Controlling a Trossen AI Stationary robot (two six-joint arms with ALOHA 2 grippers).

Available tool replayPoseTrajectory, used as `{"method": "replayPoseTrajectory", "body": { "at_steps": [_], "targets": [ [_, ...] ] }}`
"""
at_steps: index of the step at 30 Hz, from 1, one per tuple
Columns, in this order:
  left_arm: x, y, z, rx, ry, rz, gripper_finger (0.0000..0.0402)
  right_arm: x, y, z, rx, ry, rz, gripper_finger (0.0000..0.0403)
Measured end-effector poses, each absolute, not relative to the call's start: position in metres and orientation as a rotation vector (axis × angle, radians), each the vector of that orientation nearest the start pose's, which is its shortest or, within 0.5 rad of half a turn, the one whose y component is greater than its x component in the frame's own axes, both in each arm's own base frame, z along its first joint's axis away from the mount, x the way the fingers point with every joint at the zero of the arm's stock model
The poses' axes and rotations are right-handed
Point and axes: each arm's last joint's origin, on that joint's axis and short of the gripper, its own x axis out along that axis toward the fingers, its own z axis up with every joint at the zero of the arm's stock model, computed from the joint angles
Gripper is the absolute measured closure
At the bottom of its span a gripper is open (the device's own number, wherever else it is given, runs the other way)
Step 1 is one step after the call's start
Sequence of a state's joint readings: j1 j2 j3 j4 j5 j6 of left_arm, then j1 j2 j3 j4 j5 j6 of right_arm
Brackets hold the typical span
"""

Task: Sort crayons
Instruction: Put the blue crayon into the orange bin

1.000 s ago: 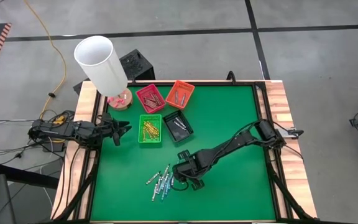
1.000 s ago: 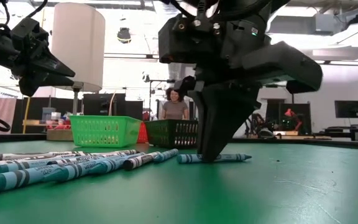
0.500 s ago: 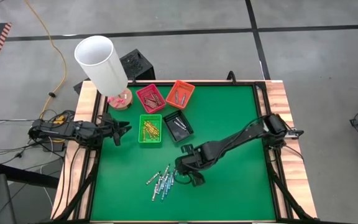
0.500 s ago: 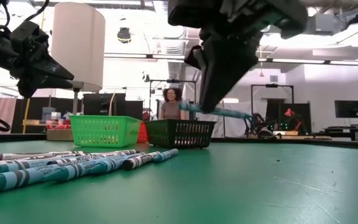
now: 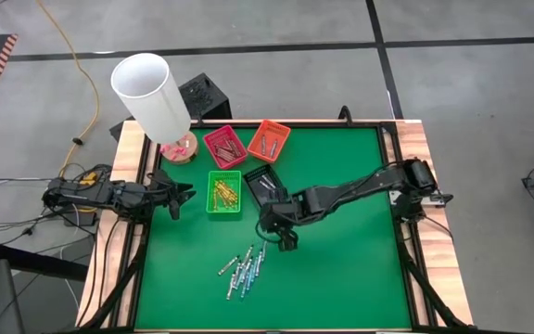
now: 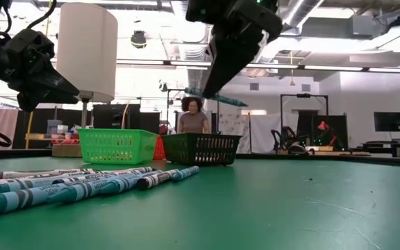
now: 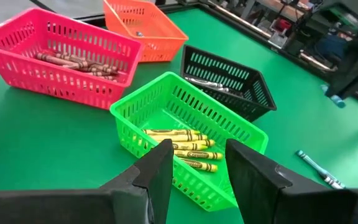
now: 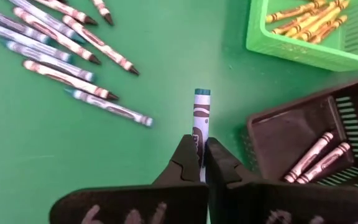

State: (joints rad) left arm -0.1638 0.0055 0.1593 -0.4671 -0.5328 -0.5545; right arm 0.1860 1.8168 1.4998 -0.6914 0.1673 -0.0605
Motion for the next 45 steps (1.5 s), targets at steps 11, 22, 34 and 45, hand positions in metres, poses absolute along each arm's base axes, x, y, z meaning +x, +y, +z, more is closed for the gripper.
{"method": "replayPoseTrajectory", "body": {
  "at_steps": [11, 22, 34, 45],
  "targets": [
    [0.078, 0.002, 0.173, -0.436, 0.185, 0.438, 0.0265, 0.393, 0.023, 0.262, -0.216, 0.933, -0.035, 0.0401],
    [0.078, 0.002, 0.173, -0.436, 0.185, 0.438, 0.0265, 0.405, -0.027, 0.274, -0.147, 0.770, -0.170, 0.0401],
    [0.078, 0.002, 0.173, -0.436, 0.185, 0.438, 0.0265, 0.403, -0.091, 0.283, -0.091, 0.654, -0.428, 0.0401],
    [0.078, 0.002, 0.173, -0.436, 0.185, 0.437, 0.0265, 0.392, -0.142, 0.288, -0.054, 0.605, -0.559, 0.0401]
  ]
}}
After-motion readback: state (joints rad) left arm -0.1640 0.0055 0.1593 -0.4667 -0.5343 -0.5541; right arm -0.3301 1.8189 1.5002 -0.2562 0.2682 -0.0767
